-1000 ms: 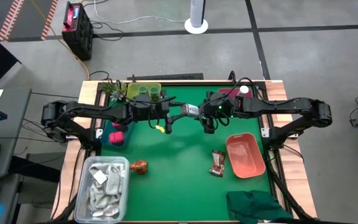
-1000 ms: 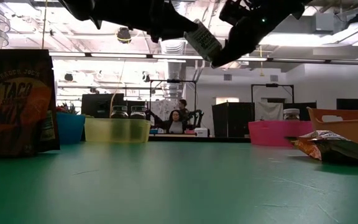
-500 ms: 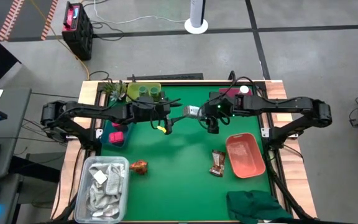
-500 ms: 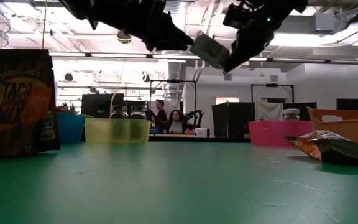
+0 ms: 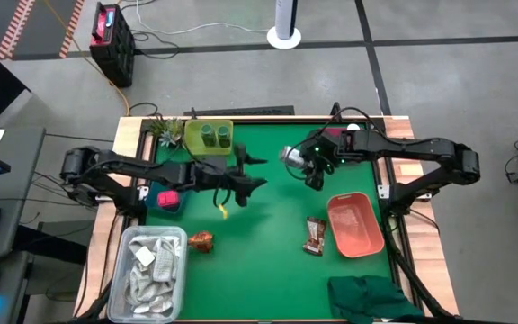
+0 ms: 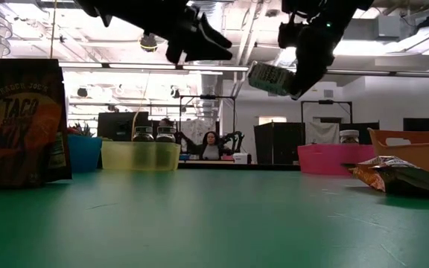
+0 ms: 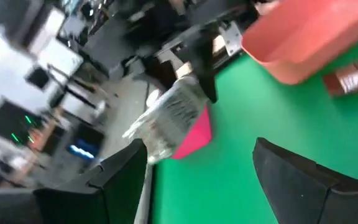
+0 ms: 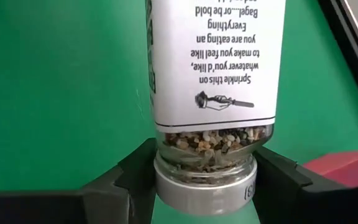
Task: Sort spices by type
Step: Adjust the white seasoning bottle into the red bin
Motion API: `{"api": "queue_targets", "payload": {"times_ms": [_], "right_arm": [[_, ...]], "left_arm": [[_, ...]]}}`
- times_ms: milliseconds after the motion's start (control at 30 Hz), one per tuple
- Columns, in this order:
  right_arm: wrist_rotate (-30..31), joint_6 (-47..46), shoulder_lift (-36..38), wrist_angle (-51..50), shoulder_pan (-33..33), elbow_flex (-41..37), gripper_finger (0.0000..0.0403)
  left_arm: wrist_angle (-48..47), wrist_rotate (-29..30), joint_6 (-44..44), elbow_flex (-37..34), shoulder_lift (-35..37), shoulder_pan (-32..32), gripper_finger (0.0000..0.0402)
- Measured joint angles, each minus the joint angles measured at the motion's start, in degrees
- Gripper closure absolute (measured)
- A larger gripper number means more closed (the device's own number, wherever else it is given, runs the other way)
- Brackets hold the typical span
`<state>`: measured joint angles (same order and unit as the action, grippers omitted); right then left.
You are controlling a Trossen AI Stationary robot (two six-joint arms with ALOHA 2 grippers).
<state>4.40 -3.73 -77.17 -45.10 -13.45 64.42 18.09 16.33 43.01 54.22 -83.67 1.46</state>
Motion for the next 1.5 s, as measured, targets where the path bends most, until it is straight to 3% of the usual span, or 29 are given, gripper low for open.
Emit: {"api": "queue_targets", "payload": {"times_ms": [200, 400, 667, 1133, 1233, 1367, 1500], "right_arm": [[-3.5, -10.5, -1.1, 2.0, 0.3, 0.0, 0.0176], [-9.3, -15.2, -4.1, 2.8, 0.5, 0.0, 0.0176], [-13.5, -17.6, -5.2, 5.7, 0.6, 0.0, 0.0176], [-13.7, -18.5, -5.2, 6.5, 2.8, 0.0, 0.0176], [-13.8, -18.5, -5.2, 6.3, 3.0, 0.0, 0.0176], [-13.2, -17.8, -5.2, 6.9, 3.0, 0.0, 0.0175], [-13.0, -16.9, -5.2, 8.1, 2.9, 0.0, 0.0154]], "left_arm": [[6.4, 2.9, 10.4, 0.0, -4.6, -1.2, 0.0120], [15.8, 9.8, 29.5, 0.2, -10.8, -2.9, 0.0120], [15.4, 15.5, 41.6, 4.2, -17.0, -4.2, 0.0120], [8.8, 17.5, 41.6, 8.8, -18.7, -2.8, 0.0122], [5.1, 17.5, 40.4, 9.0, -18.7, -2.6, 0.0143], [3.9, 19.2, 36.4, 9.1, -18.7, -2.5, 0.0202], [3.8, 20.1, 34.1, 9.1, -18.7, -2.5, 0.0204]]}}
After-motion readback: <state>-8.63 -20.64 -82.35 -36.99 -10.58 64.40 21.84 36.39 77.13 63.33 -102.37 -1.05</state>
